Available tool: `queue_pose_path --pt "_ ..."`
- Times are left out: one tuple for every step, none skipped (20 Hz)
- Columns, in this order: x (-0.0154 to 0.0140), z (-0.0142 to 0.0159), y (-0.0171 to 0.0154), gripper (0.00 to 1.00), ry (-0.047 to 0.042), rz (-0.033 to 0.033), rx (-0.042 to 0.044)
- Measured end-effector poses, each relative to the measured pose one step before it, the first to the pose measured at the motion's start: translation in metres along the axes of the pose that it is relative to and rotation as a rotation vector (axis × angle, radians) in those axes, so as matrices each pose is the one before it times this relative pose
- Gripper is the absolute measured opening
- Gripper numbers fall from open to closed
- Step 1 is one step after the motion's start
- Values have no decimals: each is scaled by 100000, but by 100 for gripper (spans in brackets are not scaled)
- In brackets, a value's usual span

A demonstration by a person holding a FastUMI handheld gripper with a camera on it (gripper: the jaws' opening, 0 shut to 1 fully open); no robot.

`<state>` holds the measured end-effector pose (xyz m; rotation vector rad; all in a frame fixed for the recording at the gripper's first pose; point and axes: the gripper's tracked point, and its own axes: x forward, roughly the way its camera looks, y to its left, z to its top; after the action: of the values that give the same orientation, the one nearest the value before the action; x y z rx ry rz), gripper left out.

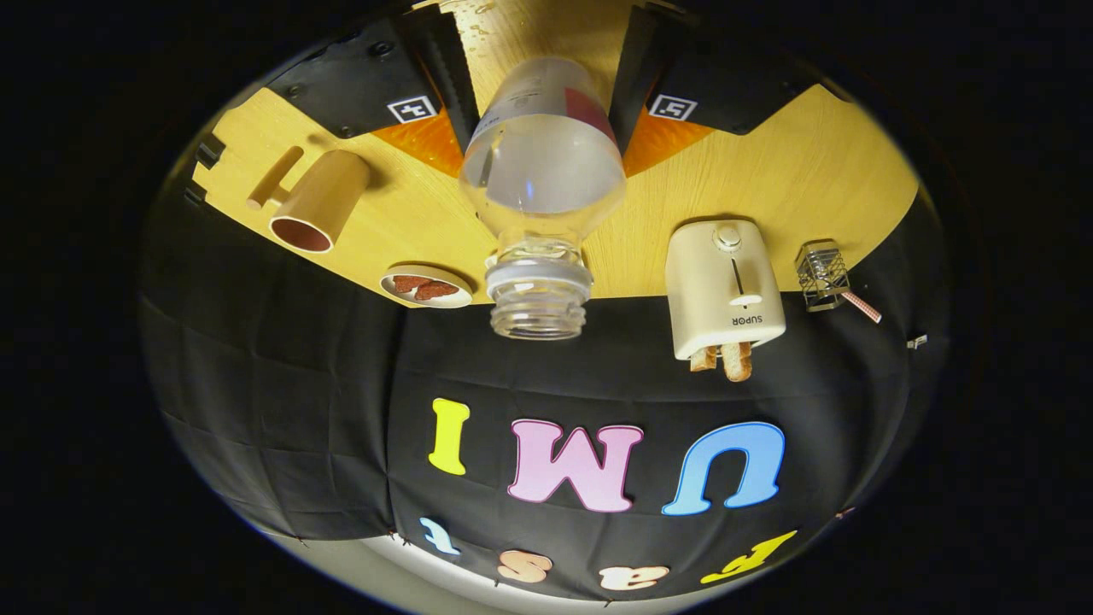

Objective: Take the bottle from table, then pour the juice into the cup, finally place the bottle on the coaster

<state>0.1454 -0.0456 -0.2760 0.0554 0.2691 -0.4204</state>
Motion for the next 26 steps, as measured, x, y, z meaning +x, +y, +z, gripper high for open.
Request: queue_pose_path --pt "-165 358 -20 74 80 640 571" --pt "-274 158 42 74 404 651 293" --pt "-207 276 -4 74 449 611 152" --pt "-200 429 55 74 523 1197 640" --pt "-268 393 219 74 264 1710 1311" --pt "-269 449 201 75 355 1728 1968" --pt "-363 513 279 74 200 2050 2659" --pt "-303 523 209 74 188 1480 3075" --pt "-310 617 76 74 208 1352 3272" --pt "-216 564 74 74 23 1560 3395" --pt "-118 618 112 74 120 1633 3644" --pt "-155 701 72 74 147 1413 3832" --pt "-152 667 -61 74 385 1577 4400" --pt "-128 575 -215 74 436 1408 4725" --pt "47 639 -275 74 506 894 4774" --pt "96 517 -320 74 734 723 4841" --pt "135 416 -548 74 1106 164 5040" --pt "36 385 -420 74 844 190 5109" --pt "171 591 -523 74 283 -139 4582" --pt "74 411 -610 74 526 -42 4545" --pt "47 367 -635 74 635 -74 3915" --pt "61 303 -635 74 1024 138 3710" --pt "36 429 -616 74 907 -105 3475" --pt "-174 178 -656 74 834 180 3025" --pt "121 467 -696 74 484 -720 2524" --pt "257 468 -843 74 68 -814 1654"
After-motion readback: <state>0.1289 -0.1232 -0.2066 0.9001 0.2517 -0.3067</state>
